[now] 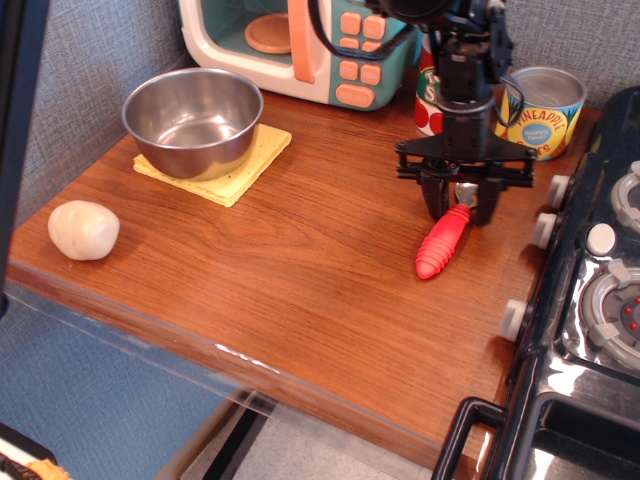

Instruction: Move spoon to just below canned foods

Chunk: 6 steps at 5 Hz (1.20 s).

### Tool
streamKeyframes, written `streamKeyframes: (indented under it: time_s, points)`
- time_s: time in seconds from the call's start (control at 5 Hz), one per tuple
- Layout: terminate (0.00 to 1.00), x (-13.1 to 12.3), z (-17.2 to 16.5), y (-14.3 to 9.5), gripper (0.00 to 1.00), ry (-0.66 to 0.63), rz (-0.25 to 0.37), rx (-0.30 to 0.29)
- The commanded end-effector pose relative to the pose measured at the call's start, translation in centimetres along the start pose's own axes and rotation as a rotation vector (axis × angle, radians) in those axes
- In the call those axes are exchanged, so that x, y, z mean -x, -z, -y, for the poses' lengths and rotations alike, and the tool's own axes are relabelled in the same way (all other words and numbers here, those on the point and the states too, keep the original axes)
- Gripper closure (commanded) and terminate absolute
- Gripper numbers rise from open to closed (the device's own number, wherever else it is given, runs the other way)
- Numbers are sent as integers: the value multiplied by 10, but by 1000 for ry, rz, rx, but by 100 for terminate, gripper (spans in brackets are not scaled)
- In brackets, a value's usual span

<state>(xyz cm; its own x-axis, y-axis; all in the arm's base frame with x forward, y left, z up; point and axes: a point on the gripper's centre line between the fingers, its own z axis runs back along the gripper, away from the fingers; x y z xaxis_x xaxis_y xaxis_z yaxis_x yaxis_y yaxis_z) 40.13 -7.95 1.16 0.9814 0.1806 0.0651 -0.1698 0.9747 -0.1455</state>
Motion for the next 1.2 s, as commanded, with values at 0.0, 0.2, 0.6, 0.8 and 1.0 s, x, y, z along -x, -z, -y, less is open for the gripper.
streamKeyframes:
  time_s: [0.0, 0.2, 0.6, 0.8, 1.0]
  points:
    - [0, 17, 13, -55, 0, 54, 97, 61]
    - [0, 31, 14, -106, 0, 73, 161, 78]
    - [0, 81, -13, -159, 0, 206, 143, 23]
    - [0, 91, -32, -152, 0, 229, 116, 28]
    - [0, 95, -49, -151, 0, 213, 111, 7]
